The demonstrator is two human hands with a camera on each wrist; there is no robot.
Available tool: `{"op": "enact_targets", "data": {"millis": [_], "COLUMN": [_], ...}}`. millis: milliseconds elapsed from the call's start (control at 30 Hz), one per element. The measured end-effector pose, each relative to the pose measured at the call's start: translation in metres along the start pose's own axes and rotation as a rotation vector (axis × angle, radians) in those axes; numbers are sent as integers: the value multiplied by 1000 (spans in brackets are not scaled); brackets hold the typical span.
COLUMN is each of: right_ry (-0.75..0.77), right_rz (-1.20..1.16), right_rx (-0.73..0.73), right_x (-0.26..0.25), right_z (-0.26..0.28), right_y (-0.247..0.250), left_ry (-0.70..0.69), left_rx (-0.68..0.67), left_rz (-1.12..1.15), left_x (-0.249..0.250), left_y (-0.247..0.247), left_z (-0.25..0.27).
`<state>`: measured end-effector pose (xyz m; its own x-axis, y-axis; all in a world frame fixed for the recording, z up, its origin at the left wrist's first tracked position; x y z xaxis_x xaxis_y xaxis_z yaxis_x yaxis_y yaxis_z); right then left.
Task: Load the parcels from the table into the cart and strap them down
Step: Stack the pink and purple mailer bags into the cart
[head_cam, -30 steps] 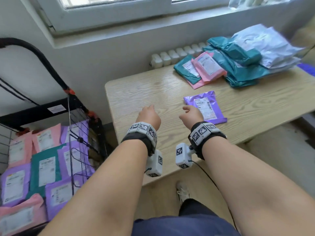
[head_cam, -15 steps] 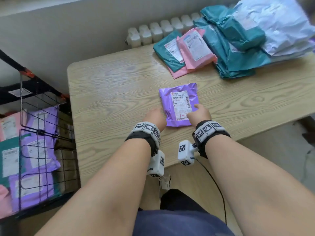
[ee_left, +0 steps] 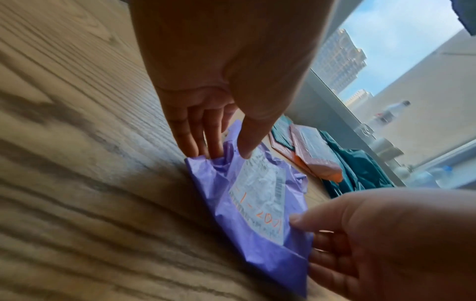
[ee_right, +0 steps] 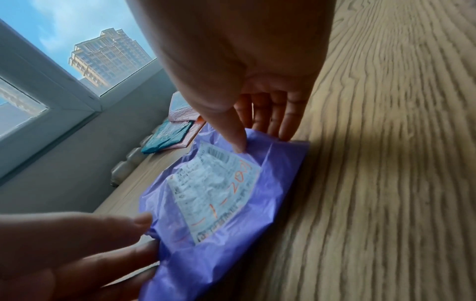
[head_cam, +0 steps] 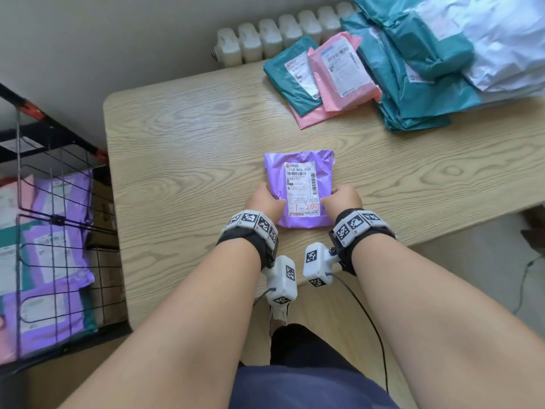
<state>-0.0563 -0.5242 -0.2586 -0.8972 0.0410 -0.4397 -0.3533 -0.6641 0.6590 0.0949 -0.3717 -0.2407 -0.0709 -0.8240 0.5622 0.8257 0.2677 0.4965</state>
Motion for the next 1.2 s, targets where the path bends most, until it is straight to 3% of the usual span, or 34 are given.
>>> {"op": "enact_targets", "data": {"millis": [200, 367, 767, 933, 1200], "right_ry": [123, 223, 468, 506, 538], "right_rz": [-40, -100, -65, -63, 3], "right_rx": [-30, -63, -168, -191, -289], "right_x": [-47, -108, -265, -300, -354], "right_z": [34, 80, 255, 313, 349], "right_y": [-21, -61, -249, -323, -423], "left_ry": [21, 8, 67, 147, 301], "left_rx": [92, 241, 467, 417, 531], "left_rz": [220, 348, 357, 382, 360], "left_x": [-39, -91, -299, -382, -479], "left_y": [43, 111, 309, 354, 418], "left_z": [18, 50, 148, 177, 208]}}
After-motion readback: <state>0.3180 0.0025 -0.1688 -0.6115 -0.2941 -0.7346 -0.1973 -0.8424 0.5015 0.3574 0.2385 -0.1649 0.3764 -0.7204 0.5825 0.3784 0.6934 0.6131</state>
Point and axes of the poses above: each hand's wrist, its own z-axis away from the middle knuckle, its own y-axis out of the back of the hand, x = y × z, the point moved 10 cm from there along -z, towards the middle knuckle, and after that the axes turned 6 degrees about -x, right-handed, at the moved point
